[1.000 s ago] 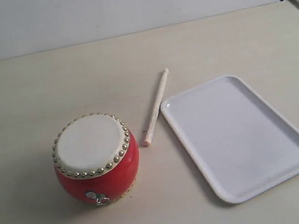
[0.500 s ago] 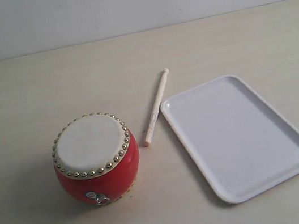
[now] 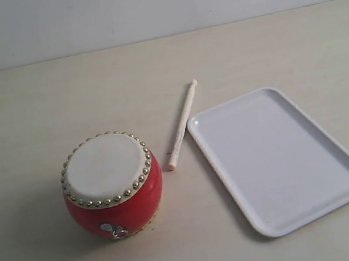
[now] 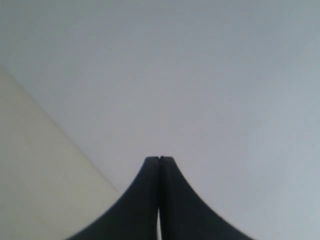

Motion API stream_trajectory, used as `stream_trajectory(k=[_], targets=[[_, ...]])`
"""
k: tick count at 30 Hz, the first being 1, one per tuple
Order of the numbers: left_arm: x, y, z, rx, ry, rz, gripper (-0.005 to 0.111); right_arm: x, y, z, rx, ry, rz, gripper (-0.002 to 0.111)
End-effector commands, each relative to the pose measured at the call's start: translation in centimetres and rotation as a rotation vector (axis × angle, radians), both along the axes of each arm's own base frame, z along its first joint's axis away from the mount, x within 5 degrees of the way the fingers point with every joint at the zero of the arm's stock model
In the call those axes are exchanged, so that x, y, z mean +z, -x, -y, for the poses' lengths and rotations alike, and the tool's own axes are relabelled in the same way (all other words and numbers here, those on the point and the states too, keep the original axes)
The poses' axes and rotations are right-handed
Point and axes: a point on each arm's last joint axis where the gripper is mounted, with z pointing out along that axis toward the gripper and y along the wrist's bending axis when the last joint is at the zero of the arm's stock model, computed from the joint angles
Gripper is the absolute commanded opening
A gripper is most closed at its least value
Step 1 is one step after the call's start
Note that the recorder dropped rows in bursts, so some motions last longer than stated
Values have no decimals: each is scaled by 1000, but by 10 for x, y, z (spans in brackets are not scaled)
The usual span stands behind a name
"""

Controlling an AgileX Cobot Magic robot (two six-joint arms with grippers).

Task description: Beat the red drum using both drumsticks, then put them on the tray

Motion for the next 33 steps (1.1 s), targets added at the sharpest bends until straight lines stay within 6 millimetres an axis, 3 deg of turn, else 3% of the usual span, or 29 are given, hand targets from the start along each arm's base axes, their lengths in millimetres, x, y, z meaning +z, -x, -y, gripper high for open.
stream_trajectory(k=[1, 4, 7, 9, 14, 17, 19, 25, 28, 30, 33], targets=[[11, 3, -5, 30, 117, 145, 0, 0, 3, 1, 8, 12, -4, 0], [18, 7, -9, 49, 210, 244, 0, -1, 3, 1, 8, 11, -12, 0], [48, 3, -2, 13, 39, 167, 0, -1, 3, 1, 8, 11, -12, 0], [74, -12, 2, -10, -97, 22, 0, 0, 3, 1, 8, 10, -7, 0], [129, -82, 8, -94, -380, -310, 0, 0, 3, -1, 15, -7, -5, 0], [158, -131, 28, -249, -662, -462, 0, 0, 3, -1, 29, -1, -5, 0], [167, -164, 47, -406, -846, -599, 0, 0, 4, -4, 48, -26, -8, 0], [158, -245, 102, -775, -1072, -993, 0, 1, 3, -7, 72, -52, 7, 0], [149, -279, 134, -840, -1122, -1010, 1, 2, 3, -7, 71, -52, 13, 0], [133, -292, 156, -891, -1127, -1024, 3, 2, 3, -7, 71, -55, 15, 0], [112, -295, 191, -988, -1146, -1026, 9, -4, 3, -8, 70, -59, -1, 0]])
